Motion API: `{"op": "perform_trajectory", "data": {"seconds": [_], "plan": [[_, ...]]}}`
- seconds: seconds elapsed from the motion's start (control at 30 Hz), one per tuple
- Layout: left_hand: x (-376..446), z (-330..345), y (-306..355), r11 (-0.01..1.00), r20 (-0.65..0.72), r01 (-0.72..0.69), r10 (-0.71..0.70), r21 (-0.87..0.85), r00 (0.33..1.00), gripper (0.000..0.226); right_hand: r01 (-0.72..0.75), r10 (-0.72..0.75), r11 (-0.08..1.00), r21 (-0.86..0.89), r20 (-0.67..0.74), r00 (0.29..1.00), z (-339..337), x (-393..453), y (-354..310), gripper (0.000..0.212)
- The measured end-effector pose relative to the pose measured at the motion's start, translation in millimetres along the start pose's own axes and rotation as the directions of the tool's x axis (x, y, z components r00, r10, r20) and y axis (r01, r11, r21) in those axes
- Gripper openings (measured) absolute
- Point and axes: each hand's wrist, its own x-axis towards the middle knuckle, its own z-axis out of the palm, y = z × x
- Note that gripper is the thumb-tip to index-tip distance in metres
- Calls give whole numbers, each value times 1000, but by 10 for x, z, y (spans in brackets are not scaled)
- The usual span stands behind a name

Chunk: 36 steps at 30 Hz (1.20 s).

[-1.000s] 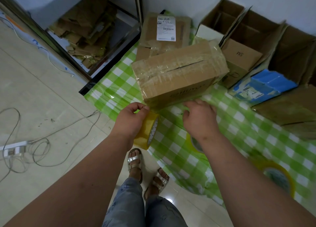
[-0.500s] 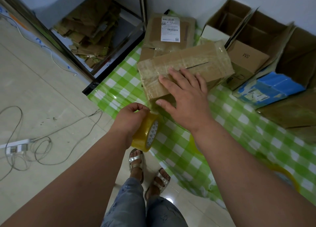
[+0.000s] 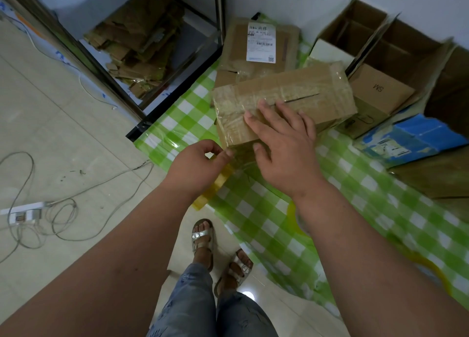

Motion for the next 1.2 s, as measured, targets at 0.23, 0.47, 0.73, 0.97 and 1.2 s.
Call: {"op": "perform_trajectory", "data": {"seconds": [0.23, 0.47, 0.73, 0.97, 1.2], "plan": [[54, -10, 29, 990, 29, -76, 74, 118, 997, 15, -86, 85, 996, -15, -76, 993, 46, 58, -157, 69], [83, -87, 46, 980, 115, -106, 87, 170, 990, 5, -121, 112, 991, -57, -149, 983, 142, 94, -193, 68], [83, -108, 36, 973, 141, -151, 126, 177, 982, 9, -167, 155, 985, -52, -188, 970, 214, 106, -273, 69], [127, -137, 28, 971, 172, -149, 117, 187, 978, 14, -115, 117, 993, 19, -145, 983, 174, 87, -162, 71], [87, -204, -149, 985, 196, -24, -10, 170, 981, 16, -131, 135, 990, 50, -89, 987, 125, 138, -119, 71]]}}
